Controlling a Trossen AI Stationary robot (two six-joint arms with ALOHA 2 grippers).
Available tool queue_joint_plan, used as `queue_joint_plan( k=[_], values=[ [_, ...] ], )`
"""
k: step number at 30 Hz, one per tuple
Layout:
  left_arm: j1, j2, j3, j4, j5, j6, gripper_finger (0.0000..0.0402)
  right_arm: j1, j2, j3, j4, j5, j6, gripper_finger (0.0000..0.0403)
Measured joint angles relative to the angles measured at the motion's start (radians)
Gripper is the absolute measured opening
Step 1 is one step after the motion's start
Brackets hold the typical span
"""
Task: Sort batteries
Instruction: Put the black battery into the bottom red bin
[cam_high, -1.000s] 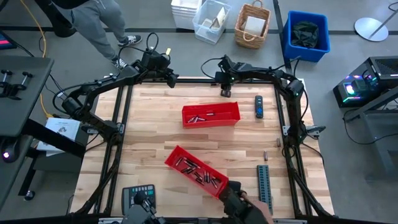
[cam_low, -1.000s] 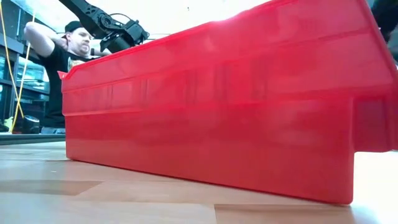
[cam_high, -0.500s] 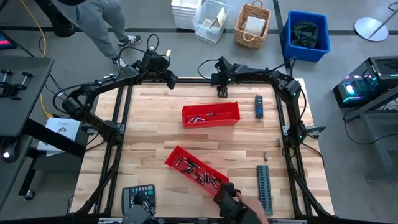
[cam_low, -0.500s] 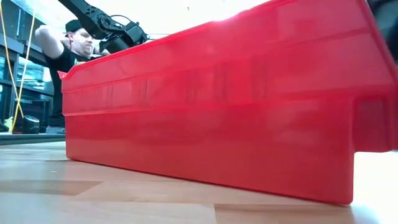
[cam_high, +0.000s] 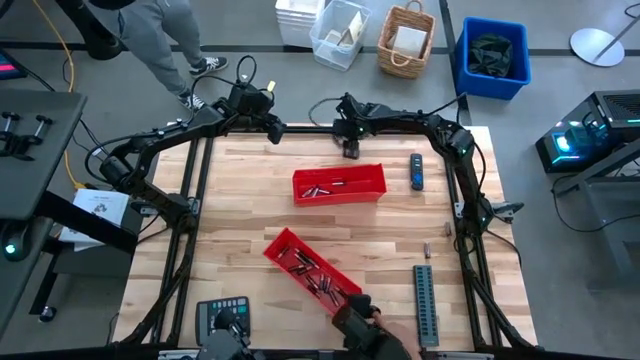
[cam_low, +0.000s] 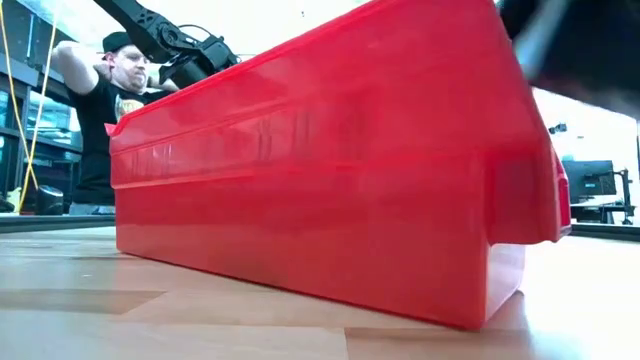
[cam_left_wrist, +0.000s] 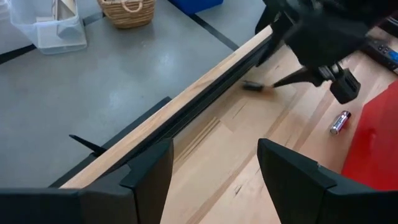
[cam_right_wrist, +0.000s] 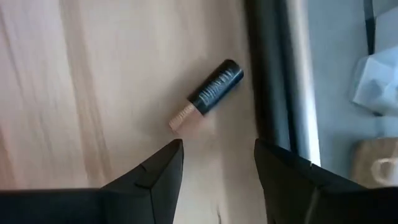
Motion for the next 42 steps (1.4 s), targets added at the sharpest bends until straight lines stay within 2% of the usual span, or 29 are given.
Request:
queue_joint_plan(
  k=[8,13,16,19,21,26,31,36,39,42],
  values=[
    [0.000,0.000,0.000,-0.012,0.001,0.000,0.0227,0.009,-0.002,0.147,-0.133,-0.157,0.345,0.0195],
    [0.000,0.000,0.000,-0.012,-0.001,0.000,0.0227,0.049,-0.003,0.182,-0.084,-0.157,0.527,0.0195],
    [0.001,0.017,0.001,-0.005,-0.041,-0.015,0.0227,0.090,-0.003,0.183,-0.024,-0.122,0.627,0.0195],
    [0.011,0.085,0.002,-0.021,-0.034,-0.107,0.0227,0.125,-0.003,0.187,-0.011,-0.052,0.667,0.0195],
    [0.014,0.151,0.015,-0.069,0.004,-0.181,0.0227,0.128,-0.004,0.221,-0.073,-0.047,0.699,0.0195],
    [-0.012,0.289,0.164,-0.190,0.043,-0.314,0.0227,0.082,-0.014,0.405,-0.244,-0.050,0.759,0.0195],
    [-0.054,0.413,0.282,-0.254,-0.013,-0.371,0.0227,0.005,-0.014,0.591,-0.371,-0.049,0.779,0.0195],
    [-0.063,0.484,0.299,-0.265,-0.019,-0.548,0.0227,-0.064,-0.014,0.738,-0.464,-0.046,0.777,0.0195],
    [-0.070,0.508,0.299,-0.310,-0.039,-0.609,0.0227,-0.090,-0.040,0.725,-0.445,-0.054,0.777,0.0195],
    [-0.085,0.517,0.294,-0.353,-0.115,-0.641,0.0227,-0.109,-0.047,0.717,-0.465,-0.062,0.772,0.0195]
  ],
)
